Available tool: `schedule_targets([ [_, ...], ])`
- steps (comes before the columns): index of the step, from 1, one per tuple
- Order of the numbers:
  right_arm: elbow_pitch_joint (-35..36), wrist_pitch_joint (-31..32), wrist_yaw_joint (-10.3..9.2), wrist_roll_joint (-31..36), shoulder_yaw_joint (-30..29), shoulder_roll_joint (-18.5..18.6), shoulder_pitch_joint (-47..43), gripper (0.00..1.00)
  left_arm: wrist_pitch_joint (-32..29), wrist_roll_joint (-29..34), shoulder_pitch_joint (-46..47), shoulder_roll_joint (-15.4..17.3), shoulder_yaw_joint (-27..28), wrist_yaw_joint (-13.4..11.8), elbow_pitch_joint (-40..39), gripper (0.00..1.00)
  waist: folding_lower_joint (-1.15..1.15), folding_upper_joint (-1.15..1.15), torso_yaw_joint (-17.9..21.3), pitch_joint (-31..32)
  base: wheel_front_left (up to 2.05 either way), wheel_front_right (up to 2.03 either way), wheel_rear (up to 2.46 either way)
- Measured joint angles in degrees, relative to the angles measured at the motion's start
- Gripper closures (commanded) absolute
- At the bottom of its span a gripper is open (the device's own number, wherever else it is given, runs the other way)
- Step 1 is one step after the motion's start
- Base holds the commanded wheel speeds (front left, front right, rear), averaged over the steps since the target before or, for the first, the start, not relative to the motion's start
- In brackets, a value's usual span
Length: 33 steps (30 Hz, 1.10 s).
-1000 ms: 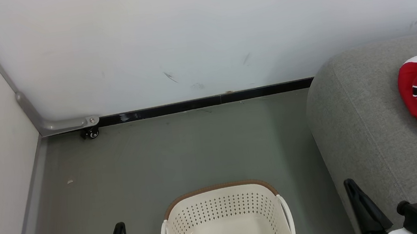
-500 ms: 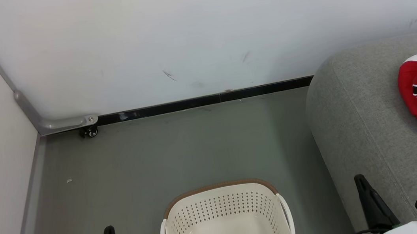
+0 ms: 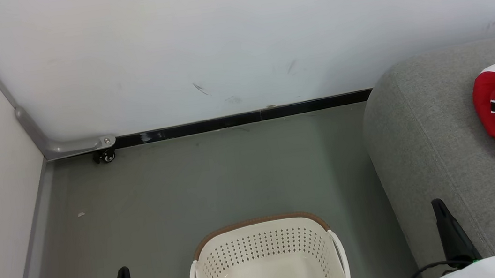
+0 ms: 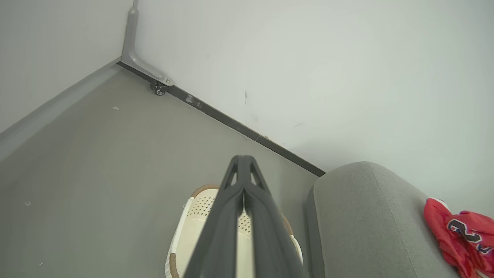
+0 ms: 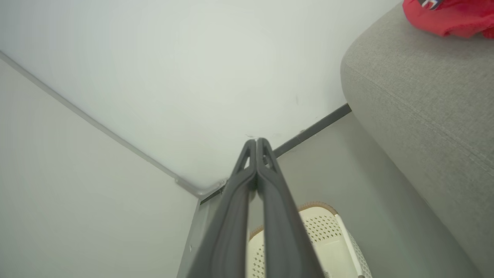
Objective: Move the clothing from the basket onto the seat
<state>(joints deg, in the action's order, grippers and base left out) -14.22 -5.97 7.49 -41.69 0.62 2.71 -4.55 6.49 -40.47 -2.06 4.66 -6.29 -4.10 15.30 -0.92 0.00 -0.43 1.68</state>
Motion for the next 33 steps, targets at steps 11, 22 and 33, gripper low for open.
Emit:
schedule_targets([
  [11,0.0,1.9,-0.01,-9.6,-0.6,0.5,0.9,1.0,-2.5,-9.2,0.2,-0.4,1.9,1.7,0.0,1.0,-0.01,0.0,0.1,0.1,0.0,0.0,0.0],
  [22,-0.3,3.5,-0.01,-19.2,-1.5,0.9,2.5,1.0,-4.7,-18.2,1.3,-1.0,3.9,4.0,0.1,1.0,0.53,0.0,0.1,-0.5,0.0,0.0,0.0],
  [33,-0.5,4.8,-0.01,-28.6,-2.2,1.3,3.8,1.0,-6.8,-27.4,2.6,-1.3,5.8,5.7,0.3,1.0,0.82,0.0,0.2,-1.1,0.0,0.0,0.0],
])
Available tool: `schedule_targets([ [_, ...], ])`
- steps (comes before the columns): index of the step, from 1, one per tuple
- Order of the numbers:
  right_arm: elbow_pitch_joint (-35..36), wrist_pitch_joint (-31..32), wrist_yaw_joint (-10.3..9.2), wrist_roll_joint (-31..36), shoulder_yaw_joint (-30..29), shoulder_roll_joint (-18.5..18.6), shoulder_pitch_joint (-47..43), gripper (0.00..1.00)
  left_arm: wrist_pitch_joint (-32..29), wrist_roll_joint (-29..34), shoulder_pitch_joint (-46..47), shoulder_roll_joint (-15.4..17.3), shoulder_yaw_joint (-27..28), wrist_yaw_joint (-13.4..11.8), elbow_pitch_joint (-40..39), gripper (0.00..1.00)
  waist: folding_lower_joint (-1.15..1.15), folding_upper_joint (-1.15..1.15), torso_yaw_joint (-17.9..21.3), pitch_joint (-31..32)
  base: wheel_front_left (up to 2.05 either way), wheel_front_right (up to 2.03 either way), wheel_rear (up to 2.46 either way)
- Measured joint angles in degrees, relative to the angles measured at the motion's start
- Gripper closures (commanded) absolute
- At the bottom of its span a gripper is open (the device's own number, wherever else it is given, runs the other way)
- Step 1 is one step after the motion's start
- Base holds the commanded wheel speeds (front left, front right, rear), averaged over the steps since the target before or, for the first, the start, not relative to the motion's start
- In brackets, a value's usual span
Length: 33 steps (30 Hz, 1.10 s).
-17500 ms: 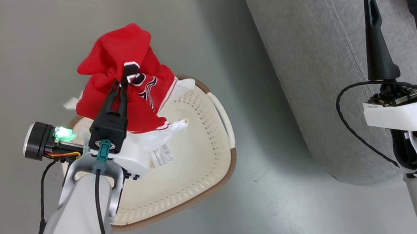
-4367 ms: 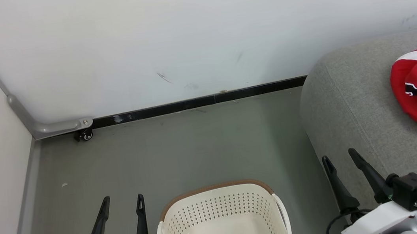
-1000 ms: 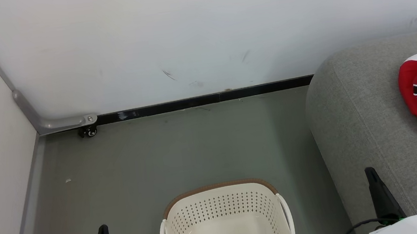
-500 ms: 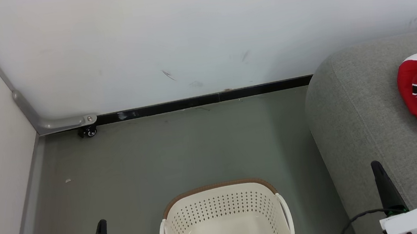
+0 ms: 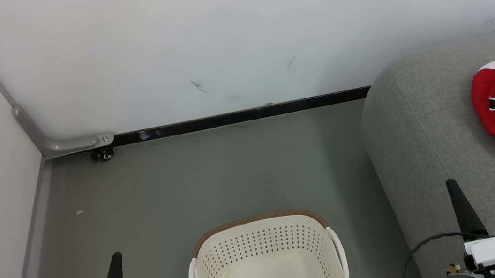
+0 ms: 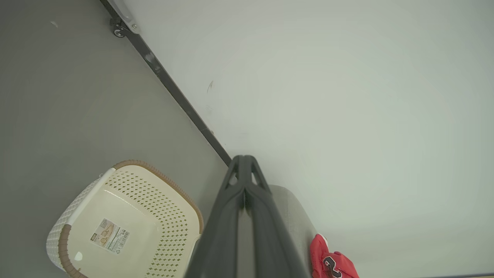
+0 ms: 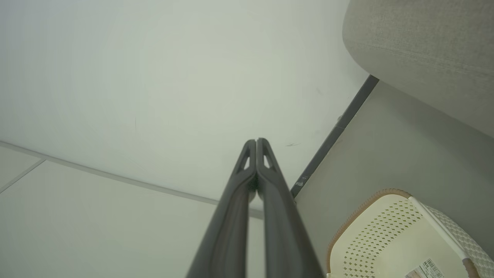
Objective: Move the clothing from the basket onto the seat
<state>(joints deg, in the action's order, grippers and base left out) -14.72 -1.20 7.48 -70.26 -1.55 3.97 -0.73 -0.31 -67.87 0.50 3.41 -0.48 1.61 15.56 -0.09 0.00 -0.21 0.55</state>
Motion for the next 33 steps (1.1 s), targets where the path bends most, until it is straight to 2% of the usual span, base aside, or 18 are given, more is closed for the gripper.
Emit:
schedule_targets([
  [27,-0.2,3.5,-0.01,-24.1,-1.9,0.9,3.5,1.0,-5.8,-23.0,2.7,-1.1,5.1,5.2,0.2,1.0,0.05,0.0,0.2,-0.7,0.0,0.0,0.0],
  [33,-0.2,4.0,-0.01,-24.8,-2.0,1.0,3.5,1.0,-5.8,-23.9,3.3,-1.2,5.2,5.5,0.2,1.0,0.06,0.0,0.2,-0.7,0.0,0.0,0.0],
])
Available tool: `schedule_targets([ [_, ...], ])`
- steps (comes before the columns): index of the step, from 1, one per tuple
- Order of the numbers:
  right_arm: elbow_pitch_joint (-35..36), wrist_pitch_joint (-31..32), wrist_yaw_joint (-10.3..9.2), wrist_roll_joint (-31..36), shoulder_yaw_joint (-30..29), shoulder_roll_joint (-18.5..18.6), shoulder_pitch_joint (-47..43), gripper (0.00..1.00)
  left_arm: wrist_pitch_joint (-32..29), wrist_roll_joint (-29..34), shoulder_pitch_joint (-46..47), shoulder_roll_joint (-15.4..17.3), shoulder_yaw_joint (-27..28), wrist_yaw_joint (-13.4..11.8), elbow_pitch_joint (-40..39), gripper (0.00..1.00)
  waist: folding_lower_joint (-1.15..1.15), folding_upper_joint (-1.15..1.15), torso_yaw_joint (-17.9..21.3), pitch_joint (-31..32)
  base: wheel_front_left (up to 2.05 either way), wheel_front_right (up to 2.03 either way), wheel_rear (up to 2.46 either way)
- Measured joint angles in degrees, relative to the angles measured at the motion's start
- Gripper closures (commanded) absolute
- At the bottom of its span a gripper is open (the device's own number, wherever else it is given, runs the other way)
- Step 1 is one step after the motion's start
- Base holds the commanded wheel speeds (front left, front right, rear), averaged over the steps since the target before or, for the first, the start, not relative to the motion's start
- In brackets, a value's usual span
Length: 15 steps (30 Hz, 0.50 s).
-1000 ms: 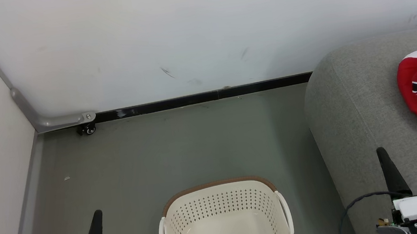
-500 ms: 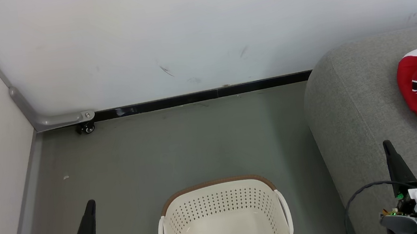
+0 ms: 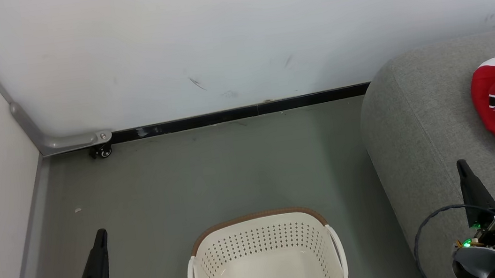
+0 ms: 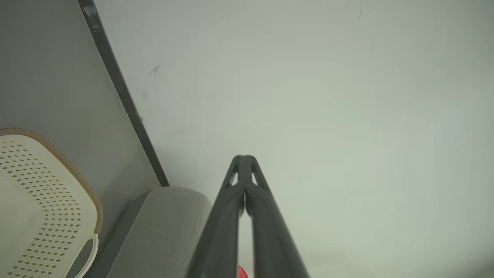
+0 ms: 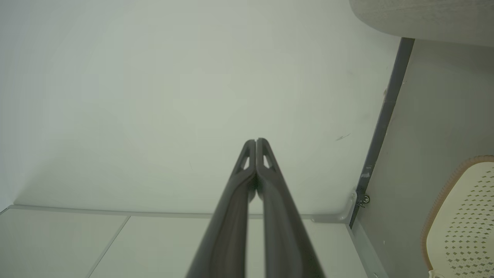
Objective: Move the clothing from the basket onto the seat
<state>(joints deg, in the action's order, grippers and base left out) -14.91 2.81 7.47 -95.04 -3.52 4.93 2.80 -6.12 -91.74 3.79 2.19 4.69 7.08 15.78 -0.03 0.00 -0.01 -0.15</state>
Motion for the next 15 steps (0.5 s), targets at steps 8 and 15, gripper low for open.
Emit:
schedule_targets([
  [8,-0.1,0.0,0.0,0.0,0.0,0.0,0.6,1.0,0.0,0.0,0.0,0.0,0.0,0.0,0.0,1.0,0.0,0.0,0.0,0.0,0.0,0.0,0.0],
  [15,-0.1,0.0,0.0,0.0,-0.1,0.0,0.7,1.0,0.0,0.0,0.0,0.0,0.0,0.0,0.0,1.0,0.01,0.0,0.0,0.0,0.0,0.0,0.0],
])
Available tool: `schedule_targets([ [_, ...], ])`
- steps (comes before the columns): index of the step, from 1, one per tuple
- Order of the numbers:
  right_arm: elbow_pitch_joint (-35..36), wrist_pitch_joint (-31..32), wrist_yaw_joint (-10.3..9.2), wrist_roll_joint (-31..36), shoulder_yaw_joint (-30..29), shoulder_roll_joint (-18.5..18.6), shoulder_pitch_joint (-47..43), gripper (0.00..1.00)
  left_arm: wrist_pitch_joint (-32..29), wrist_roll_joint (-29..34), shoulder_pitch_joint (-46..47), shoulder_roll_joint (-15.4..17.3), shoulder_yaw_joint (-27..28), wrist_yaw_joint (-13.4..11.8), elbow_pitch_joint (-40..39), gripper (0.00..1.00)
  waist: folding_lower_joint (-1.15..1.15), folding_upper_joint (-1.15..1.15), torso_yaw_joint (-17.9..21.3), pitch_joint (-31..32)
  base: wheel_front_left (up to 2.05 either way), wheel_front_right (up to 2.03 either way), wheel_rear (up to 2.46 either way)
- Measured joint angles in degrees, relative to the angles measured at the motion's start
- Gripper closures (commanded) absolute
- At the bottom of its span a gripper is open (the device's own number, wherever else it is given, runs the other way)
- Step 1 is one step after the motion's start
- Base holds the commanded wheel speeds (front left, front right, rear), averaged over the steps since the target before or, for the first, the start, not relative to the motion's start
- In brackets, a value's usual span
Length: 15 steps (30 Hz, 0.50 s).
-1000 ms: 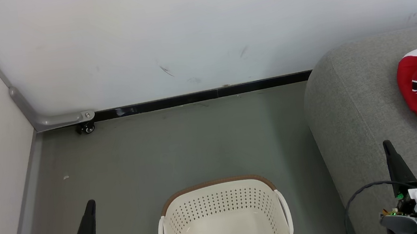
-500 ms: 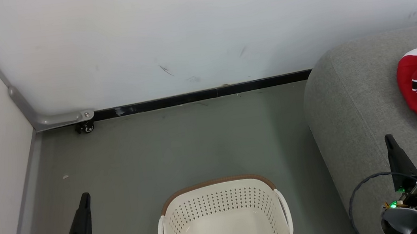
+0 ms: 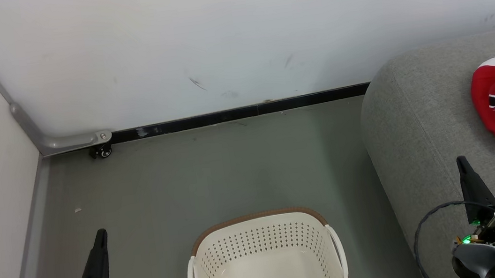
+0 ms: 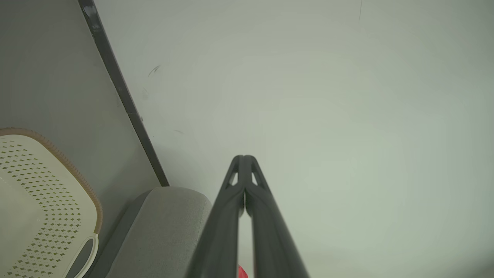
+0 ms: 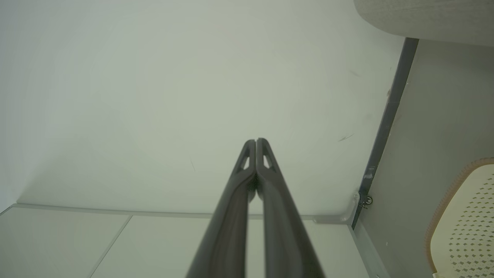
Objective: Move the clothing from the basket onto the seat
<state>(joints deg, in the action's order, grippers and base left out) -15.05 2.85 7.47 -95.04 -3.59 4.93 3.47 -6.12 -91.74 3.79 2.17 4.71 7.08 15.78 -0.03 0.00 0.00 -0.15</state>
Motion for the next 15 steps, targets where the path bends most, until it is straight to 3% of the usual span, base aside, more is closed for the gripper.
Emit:
schedule_targets([
  [15,0.0,0.0,0.0,0.0,-0.1,0.0,0.0,1.0,0.0,0.0,0.0,0.0,0.0,0.0,0.0,1.0,0.0,0.0,0.0,0.0,0.0,0.0,0.0],
])
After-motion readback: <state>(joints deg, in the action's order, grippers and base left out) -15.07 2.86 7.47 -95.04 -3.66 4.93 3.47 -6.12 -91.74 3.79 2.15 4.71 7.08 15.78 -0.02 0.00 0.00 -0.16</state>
